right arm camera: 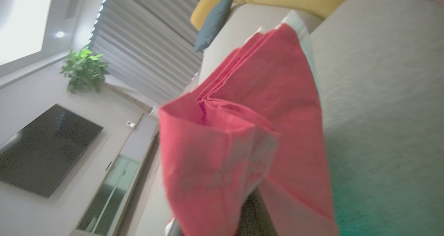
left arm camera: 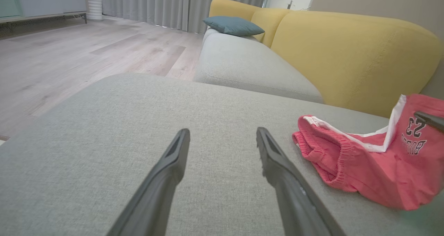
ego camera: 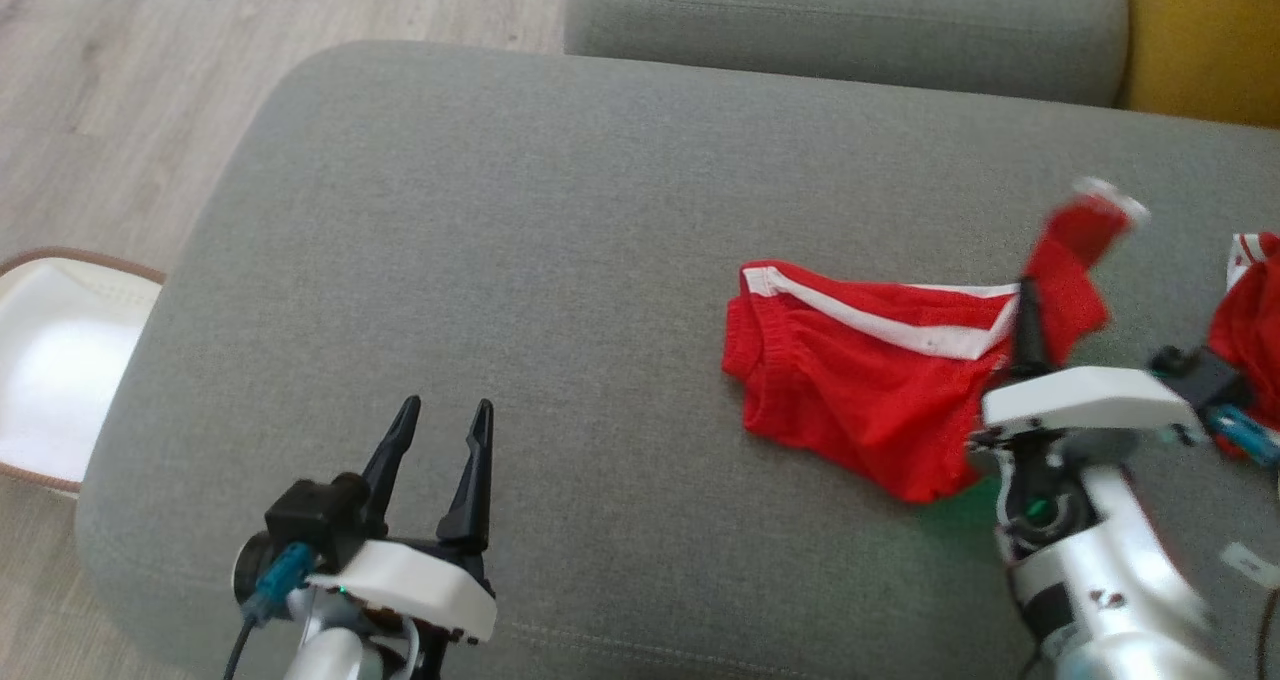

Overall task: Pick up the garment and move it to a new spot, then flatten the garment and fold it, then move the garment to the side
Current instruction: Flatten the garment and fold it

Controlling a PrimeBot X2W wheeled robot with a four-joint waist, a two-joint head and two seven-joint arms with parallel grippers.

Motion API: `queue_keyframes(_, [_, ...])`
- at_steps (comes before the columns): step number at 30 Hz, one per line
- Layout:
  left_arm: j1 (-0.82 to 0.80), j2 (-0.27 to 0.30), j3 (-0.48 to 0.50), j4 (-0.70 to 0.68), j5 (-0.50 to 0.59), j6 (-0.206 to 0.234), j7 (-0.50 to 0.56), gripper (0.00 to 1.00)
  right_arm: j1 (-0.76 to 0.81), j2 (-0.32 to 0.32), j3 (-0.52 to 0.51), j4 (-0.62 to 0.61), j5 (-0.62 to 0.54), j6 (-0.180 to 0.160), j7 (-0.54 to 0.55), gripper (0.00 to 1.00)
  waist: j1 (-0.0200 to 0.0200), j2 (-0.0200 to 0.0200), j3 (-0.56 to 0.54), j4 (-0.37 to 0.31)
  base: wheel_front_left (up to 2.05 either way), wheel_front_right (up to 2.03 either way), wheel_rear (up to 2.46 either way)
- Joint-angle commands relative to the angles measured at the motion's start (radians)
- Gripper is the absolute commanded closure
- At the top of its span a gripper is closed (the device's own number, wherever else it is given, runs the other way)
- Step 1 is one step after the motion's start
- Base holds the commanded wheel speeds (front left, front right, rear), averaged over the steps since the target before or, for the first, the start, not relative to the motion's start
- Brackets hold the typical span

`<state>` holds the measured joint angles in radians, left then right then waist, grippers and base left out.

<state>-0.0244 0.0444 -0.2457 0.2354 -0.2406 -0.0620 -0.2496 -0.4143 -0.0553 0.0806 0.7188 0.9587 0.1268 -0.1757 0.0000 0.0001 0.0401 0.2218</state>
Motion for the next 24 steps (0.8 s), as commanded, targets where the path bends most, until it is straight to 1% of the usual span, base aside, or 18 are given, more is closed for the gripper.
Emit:
queue_keyframes(1, [-0.023,0.006,0.035,-0.025,0.006,-0.003,-0.012,0.00,-0.009,0.005,0.056,-0.054,0.014,0.004,0.003,1.00,0.0000,-0.0001,-0.007,0.010,0.00,0.00,0.00])
queue_keyframes(4, [-0.020,0.006,0.033,-0.022,0.007,-0.005,-0.012,0.00,0.018,0.005,0.151,-0.121,0.042,0.004,0.008,1.00,0.0000,-0.0001,-0.013,0.025,0.00,0.00,0.00])
queue_keyframes(7, [-0.018,0.006,0.033,-0.020,0.010,-0.005,-0.012,0.00,0.036,0.005,0.215,-0.150,0.050,0.004,0.015,1.00,0.0000,-0.0001,-0.017,0.041,0.00,0.00,0.00])
queue_keyframes(14, [-0.014,0.006,0.035,-0.015,0.012,-0.006,-0.012,0.00,0.047,0.005,0.297,-0.157,0.069,0.004,0.009,1.00,0.0000,-0.0001,-0.020,0.078,0.00,0.00,0.00])
queue_keyframes(20, [-0.012,0.006,0.035,-0.013,0.009,-0.005,-0.012,0.00,0.047,0.005,0.343,-0.127,0.068,0.004,0.011,1.00,0.0000,-0.0001,-0.018,0.094,0.00,0.00,0.00])
queue_keyframes(21, [-0.012,0.006,0.034,-0.012,0.008,-0.005,-0.012,0.00,0.044,0.005,0.356,-0.121,0.054,0.004,0.010,0.64,0.0000,-0.0001,-0.017,0.096,0.00,0.00,0.00])
queue_keyframes(22, [-0.012,0.006,0.033,-0.012,0.006,-0.005,-0.012,0.00,0.042,0.005,0.368,-0.113,0.037,0.004,0.006,0.00,0.0000,-0.0001,-0.016,0.099,0.00,0.00,0.00])
queue_keyframes(24, [-0.013,0.006,0.032,-0.013,0.004,-0.003,-0.012,0.00,0.040,0.005,0.393,-0.097,0.012,0.004,0.005,0.00,0.0000,-0.0001,-0.014,0.102,0.00,0.00,0.00])
